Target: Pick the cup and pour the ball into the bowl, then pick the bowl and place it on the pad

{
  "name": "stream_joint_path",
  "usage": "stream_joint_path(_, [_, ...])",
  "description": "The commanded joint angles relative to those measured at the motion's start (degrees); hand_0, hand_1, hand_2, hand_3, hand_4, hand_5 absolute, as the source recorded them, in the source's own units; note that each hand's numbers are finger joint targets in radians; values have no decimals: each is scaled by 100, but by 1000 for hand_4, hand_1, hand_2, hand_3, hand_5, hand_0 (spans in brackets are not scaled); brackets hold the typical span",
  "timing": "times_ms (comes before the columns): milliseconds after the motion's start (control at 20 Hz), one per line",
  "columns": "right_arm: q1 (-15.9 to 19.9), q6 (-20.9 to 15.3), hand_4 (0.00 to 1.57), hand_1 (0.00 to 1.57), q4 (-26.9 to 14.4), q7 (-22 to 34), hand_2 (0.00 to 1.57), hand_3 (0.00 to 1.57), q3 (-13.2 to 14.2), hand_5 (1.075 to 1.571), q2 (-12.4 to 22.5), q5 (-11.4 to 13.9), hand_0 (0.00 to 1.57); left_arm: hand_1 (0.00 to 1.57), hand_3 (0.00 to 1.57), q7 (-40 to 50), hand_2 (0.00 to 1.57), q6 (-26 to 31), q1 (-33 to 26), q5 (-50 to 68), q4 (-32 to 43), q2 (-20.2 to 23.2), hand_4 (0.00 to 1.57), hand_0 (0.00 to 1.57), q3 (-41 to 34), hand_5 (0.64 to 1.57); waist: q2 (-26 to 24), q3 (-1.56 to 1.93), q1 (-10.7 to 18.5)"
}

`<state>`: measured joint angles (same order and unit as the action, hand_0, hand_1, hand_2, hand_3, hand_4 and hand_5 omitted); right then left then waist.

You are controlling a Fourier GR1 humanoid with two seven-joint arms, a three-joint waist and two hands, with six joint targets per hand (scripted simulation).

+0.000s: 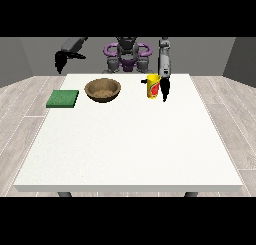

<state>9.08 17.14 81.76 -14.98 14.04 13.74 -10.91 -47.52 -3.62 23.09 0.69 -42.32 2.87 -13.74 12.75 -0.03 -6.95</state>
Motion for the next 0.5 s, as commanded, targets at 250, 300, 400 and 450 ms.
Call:
stream_joint_path(250, [-15, 285, 0, 0, -160, -399, 0, 0, 23, 1570, 151, 53, 0, 1018, 888, -607, 1101, -937, 326, -455, 771, 86, 1467, 1018, 86, 776, 294, 2, -351])
stream_joint_path(300, [-12, 134, 0, 0, -191, -66, 0, 0, 35, 1570, 85, 4, 0, 1245, 1571, -901, 1571, -1558, -184, -861, 660, -246, 1329, 1245, 372, 1287, -20, 5, -225])
stream_joint_path(400, [386, 283, 0, 0, -220, -20, 0, 0, 273, 1570, 394, -220, 0, 1299, 1571, -832, 1571, -1754, 208, -843, 740, -103, 1428, 1299, 235, 1255, 280, 0, -249])
stream_joint_path(450, [194, 360, 0, 0, -62, -47, 0, 0, 206, 1570, 399, -181, 0, 1317, 1571, -1004, 1571, -1882, 108, -811, 833, -146, 1455, 1317, 139, 1245, 366, -2, -427])
